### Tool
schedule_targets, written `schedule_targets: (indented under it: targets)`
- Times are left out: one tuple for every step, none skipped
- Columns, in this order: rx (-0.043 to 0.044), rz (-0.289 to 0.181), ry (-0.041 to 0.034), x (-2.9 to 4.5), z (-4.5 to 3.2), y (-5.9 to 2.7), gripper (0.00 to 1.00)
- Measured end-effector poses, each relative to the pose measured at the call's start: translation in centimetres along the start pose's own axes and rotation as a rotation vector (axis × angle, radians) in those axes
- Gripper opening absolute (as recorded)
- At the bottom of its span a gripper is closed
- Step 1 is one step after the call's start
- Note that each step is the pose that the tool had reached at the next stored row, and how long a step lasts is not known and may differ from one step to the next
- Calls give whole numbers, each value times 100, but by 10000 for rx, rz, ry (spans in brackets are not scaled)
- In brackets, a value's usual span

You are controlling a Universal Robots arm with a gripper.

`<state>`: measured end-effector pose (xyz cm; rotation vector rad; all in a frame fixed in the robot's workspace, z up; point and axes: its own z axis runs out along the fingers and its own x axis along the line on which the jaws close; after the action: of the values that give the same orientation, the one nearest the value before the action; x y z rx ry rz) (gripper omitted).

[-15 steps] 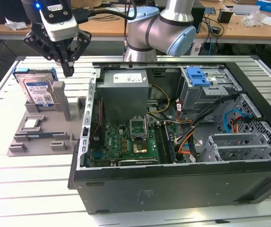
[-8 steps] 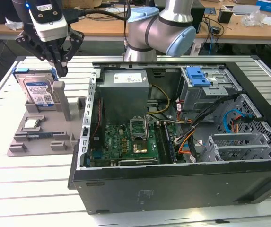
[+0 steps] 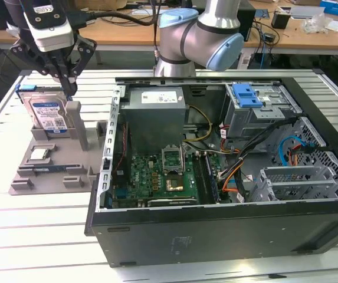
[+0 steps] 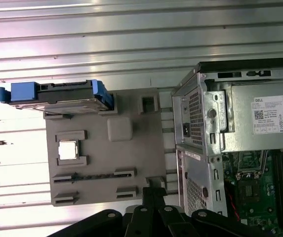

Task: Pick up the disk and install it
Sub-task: 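Reach for the disk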

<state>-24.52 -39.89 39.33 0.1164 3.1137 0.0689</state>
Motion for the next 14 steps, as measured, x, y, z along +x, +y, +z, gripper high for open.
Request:
schedule_targets:
  targets:
    - [0, 1, 0, 13, 0, -1, 11]
    - [1, 0, 0, 24, -1, -2, 11]
    - [1, 1, 0, 44, -2, -3, 11]
    - [0, 1, 0, 61, -1, -4, 11]
    - [0, 2, 0, 73, -2, -5, 11]
    - [0, 2, 0, 95, -2, -7, 11]
    - [0, 1, -1, 125, -3, -9, 11]
    - [0, 1, 0, 139, -4, -10, 11]
    - [0, 1, 0, 151, -4, -11, 11]
    - [0, 1, 0, 167, -4, -12, 11]
    - [0, 1, 0, 179, -4, -13, 11]
    - [0, 1, 0, 196, -5, -14, 11]
    - [0, 0, 0, 209, -5, -15, 11]
    - [0, 1, -1, 224, -5, -16, 11]
